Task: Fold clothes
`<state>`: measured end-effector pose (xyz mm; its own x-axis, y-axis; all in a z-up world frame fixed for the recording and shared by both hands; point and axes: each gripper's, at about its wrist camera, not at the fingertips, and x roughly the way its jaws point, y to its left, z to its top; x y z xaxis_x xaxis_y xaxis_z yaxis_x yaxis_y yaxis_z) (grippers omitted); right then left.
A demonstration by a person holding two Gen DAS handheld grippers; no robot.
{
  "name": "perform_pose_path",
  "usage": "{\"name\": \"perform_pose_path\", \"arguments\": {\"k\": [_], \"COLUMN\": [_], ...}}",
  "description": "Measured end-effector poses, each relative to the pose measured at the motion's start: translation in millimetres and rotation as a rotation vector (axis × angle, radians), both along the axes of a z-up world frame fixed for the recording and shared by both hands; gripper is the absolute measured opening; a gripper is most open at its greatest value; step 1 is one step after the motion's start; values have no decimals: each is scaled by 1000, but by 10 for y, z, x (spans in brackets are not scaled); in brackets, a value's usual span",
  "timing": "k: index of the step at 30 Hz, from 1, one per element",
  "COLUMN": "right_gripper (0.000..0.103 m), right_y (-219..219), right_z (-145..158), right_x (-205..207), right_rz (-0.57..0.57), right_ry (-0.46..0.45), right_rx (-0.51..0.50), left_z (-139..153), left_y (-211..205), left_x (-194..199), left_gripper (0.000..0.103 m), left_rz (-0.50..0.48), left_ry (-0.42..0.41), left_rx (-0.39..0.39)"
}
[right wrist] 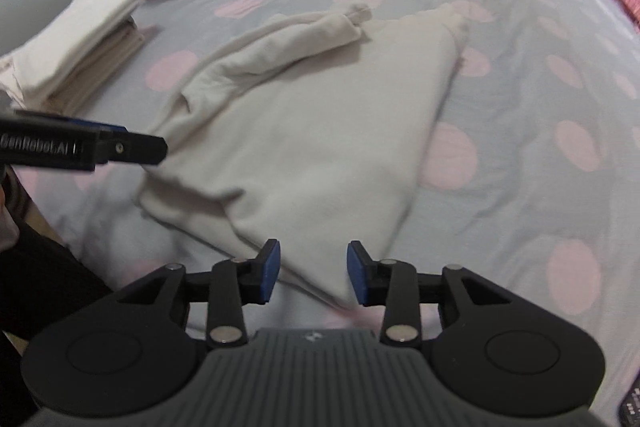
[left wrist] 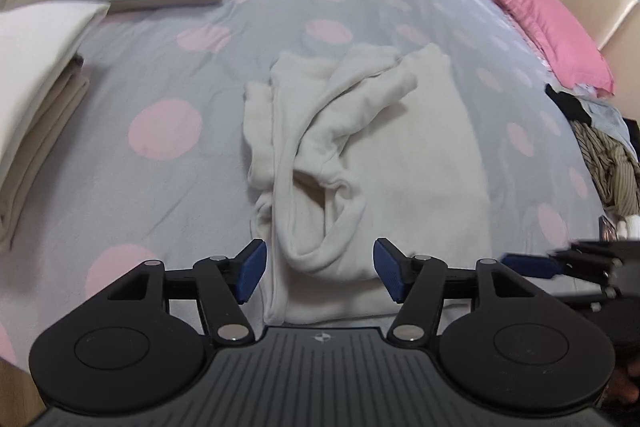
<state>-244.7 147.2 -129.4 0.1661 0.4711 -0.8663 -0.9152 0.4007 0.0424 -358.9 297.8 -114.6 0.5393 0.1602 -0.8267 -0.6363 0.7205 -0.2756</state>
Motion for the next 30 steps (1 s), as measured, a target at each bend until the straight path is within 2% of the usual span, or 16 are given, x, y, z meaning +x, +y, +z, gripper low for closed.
{"name": "perform_pose_path", "arguments": {"k": [2, 3, 4, 5, 7, 10, 15, 18, 19, 24, 26, 30], "right_gripper": [44, 44, 44, 44, 44, 43, 42, 30, 12, 7, 7, 7], "right_y": [-96, -143, -190, -225, -251, -233, -95, -40, -55, -264, -317, -326], "right_z": [-35, -58, -80, -101, -139, -165, -275, -354, -345, -112, -96, -215], "right_x": [-40, -64, -87, -109, -147, -225, -361, -360, -340, -142, -48, -4], "right_rz": [8, 13, 14, 16, 28, 65, 147, 154, 142, -17, -76, -102], "right_ry": [-51, -72, -93, -112, -142, -187, -286, -320, -320, -302, -267, -221], "right_rx": [-27, -35, -37, -39, -38, -28, -48, -71, -68, 18, 18, -36], "left_z": [-12, -13, -12, -16, -11, 4, 18, 42, 57, 137, 131, -45], "left_y": [-43, -46, -44, -34, 3, 55, 91, 89, 86, 83, 45, -49], "left_x": [9, 13, 15, 16, -33, -122, -179, -201, -214, -291, -287, -195], "left_gripper": [52, 41, 23, 16, 10, 9, 9, 8, 8, 6, 6, 6], "left_rz": [-12, -11, -5, 3, 33, 76, 117, 118, 119, 115, 99, 44], "left_ry": [6, -4, -8, -7, -31, -62, -69, -81, -87, -134, -113, 47], "left_rx": [3, 2, 6, 6, -14, -38, -46, -42, -39, -66, -87, -89]}}
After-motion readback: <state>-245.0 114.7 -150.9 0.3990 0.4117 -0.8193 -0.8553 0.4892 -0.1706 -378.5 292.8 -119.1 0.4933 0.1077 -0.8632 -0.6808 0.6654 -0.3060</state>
